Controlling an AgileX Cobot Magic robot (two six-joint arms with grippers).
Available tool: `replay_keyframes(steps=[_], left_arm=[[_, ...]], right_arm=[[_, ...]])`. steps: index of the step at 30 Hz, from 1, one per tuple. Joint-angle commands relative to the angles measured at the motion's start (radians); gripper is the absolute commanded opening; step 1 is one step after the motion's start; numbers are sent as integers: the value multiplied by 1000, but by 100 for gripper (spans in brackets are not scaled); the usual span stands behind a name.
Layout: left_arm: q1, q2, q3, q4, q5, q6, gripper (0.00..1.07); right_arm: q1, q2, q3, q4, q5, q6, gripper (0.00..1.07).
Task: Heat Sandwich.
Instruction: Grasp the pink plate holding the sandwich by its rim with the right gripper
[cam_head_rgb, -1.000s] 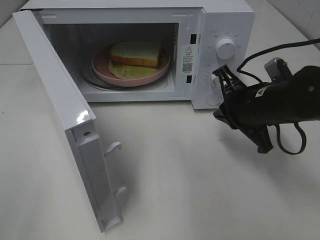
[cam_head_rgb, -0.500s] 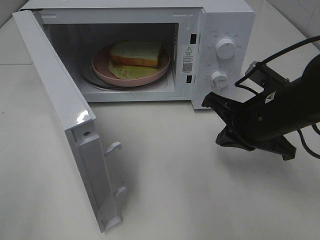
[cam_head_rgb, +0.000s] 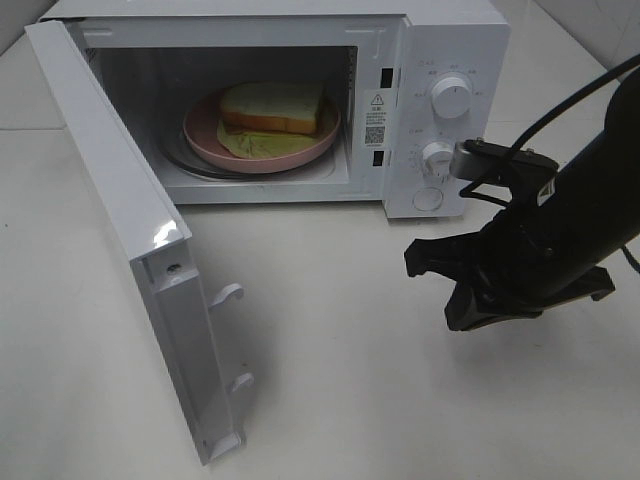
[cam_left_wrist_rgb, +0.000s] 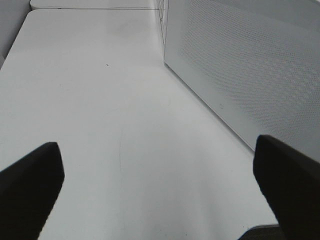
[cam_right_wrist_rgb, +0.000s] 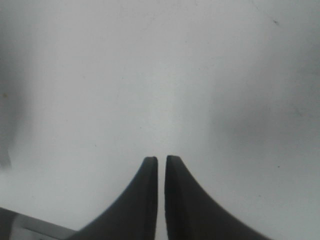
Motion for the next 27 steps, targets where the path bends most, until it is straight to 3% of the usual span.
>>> replay_keyframes(steps=[1,11,24,27], left_arm=[[4,-24,3,-4,-4,-3,98],[4,-24,3,-4,-4,-3,98],[4,-24,3,-4,-4,-3,98],[4,-24,3,-4,-4,-3,98]], right_arm=[[-6,-7,-30,-47,74,-86,9],[-6,-7,-71,-97,167,-515,12],[-6,-7,-71,-114,156,-1345,18],[-6,-7,-71,-122,150,-1382,21]])
